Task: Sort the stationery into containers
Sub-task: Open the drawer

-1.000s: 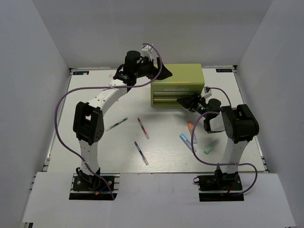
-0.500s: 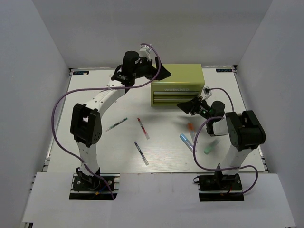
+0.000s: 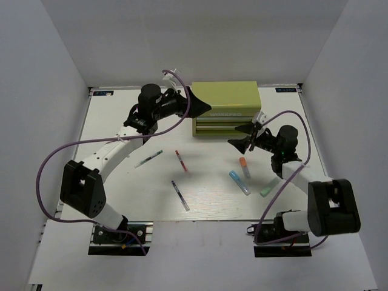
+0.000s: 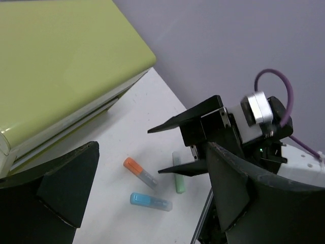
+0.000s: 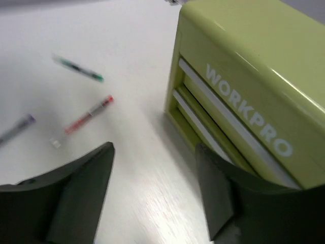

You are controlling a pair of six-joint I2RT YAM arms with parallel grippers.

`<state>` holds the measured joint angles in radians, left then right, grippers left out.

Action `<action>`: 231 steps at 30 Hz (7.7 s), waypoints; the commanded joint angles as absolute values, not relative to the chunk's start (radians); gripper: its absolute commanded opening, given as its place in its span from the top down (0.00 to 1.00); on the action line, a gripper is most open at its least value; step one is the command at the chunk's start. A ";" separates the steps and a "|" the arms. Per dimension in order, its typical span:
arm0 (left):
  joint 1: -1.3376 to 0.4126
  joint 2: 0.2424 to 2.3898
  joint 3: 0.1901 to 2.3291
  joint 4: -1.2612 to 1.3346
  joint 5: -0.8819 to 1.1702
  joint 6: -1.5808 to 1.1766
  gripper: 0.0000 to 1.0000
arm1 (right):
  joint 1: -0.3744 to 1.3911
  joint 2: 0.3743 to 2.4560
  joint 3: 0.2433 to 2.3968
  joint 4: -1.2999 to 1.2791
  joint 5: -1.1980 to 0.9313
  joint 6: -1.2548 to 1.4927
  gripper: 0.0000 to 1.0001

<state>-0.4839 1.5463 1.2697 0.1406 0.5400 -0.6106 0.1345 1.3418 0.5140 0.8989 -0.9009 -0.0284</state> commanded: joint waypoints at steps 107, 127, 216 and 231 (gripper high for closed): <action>-0.440 1.365 0.850 0.462 0.611 -0.741 0.06 | 0.471 1.853 0.560 1.885 0.048 -1.448 0.63; -0.440 1.356 0.850 0.462 0.611 -0.741 0.06 | 0.463 1.861 0.629 1.888 0.104 -1.417 0.60; -0.440 1.267 0.882 0.379 0.594 -0.721 0.06 | 0.584 1.597 0.284 1.888 0.213 -1.436 0.49; -0.440 1.102 0.819 0.105 0.430 -0.730 0.04 | 0.600 1.344 0.085 1.858 0.204 -1.440 0.40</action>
<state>-0.4461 1.1534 0.8383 0.2070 0.5018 -0.7330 0.5903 1.4143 0.1349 1.3094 0.2035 -1.4479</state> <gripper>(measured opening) 0.956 0.601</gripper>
